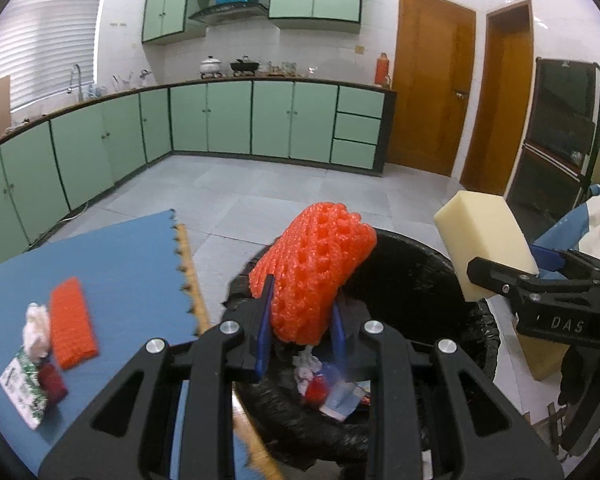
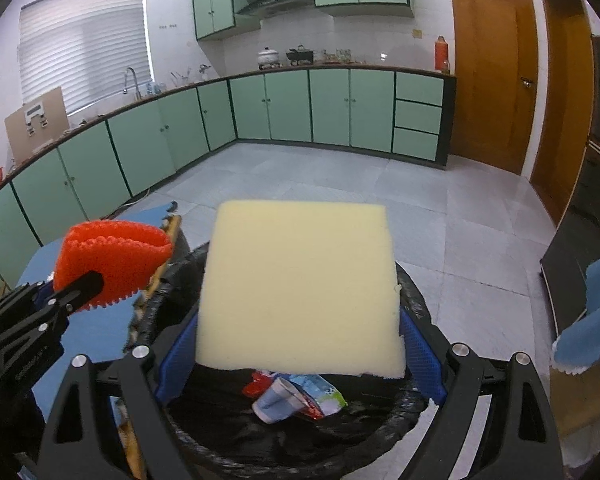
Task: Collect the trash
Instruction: 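Carry the sponge and foam net over the bin with both tools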
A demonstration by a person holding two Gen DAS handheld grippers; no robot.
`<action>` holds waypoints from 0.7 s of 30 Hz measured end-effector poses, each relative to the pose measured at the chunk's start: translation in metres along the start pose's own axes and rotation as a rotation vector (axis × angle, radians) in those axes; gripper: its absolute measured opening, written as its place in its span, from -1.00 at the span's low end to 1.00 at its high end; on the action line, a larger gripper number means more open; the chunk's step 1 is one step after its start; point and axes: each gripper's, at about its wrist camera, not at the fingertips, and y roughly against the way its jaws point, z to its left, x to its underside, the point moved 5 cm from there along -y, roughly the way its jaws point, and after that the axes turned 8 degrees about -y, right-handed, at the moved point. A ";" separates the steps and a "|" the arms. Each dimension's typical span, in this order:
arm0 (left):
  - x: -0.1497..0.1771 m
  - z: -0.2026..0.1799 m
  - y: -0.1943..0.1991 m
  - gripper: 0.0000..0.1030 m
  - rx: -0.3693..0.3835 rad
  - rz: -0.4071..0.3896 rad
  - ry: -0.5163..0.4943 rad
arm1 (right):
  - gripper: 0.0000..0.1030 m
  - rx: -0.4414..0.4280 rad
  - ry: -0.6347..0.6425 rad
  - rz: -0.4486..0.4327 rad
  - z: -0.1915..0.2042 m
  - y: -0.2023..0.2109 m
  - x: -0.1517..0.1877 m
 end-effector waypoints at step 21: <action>0.007 -0.026 -0.061 0.09 0.074 0.091 -0.056 | 0.85 0.079 0.018 0.107 -0.036 -0.055 0.026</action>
